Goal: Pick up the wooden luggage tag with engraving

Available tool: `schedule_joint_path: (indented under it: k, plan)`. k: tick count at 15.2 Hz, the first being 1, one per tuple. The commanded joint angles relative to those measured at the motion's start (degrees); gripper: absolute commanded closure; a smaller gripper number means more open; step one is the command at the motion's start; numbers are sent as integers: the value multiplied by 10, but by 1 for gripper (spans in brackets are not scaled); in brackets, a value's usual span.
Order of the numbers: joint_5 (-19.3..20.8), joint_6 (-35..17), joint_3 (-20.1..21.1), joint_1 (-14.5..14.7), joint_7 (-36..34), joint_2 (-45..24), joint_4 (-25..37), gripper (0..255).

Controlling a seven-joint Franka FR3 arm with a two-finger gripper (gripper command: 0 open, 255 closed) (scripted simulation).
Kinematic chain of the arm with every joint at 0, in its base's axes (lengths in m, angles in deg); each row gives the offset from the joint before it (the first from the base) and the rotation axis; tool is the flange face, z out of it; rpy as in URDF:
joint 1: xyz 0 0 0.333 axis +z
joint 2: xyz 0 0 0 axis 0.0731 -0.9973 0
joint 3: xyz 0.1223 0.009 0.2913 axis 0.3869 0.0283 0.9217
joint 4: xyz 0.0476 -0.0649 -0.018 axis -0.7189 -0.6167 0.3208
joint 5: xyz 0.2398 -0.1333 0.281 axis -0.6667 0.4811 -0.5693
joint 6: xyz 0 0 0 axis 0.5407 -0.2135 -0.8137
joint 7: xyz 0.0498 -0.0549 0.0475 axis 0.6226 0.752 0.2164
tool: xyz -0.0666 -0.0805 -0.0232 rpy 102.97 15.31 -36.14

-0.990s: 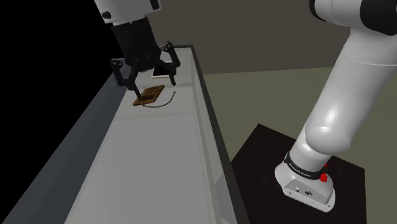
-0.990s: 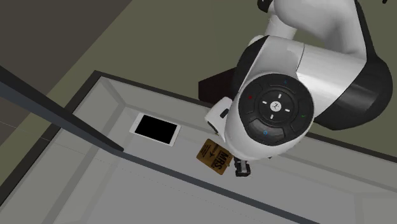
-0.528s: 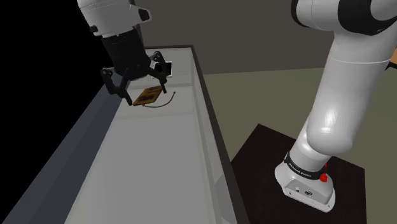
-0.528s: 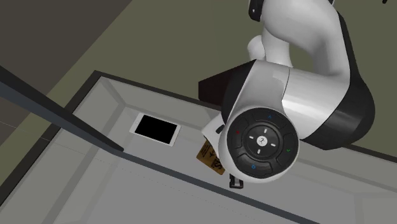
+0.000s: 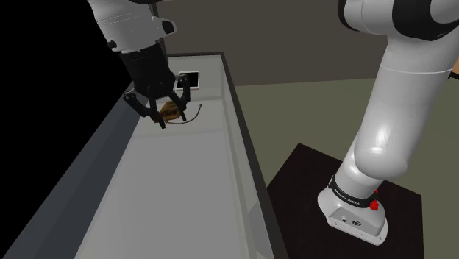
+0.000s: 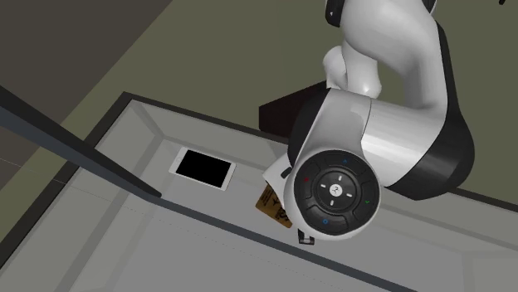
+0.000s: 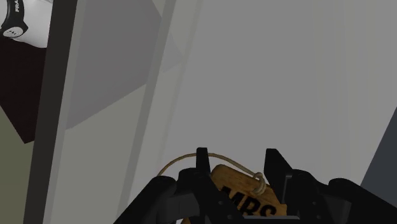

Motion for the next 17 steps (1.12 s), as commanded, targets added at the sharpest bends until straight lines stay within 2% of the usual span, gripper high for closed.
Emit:
schedule_joint_path:
  k: [1,6,17]
  plan:
    - [0,-1,0,0,0,-1,-1,255]
    - [-1,-2,0,0,0,0,-4,255]
    - [17,94,5,18,-15,-30,115,255]
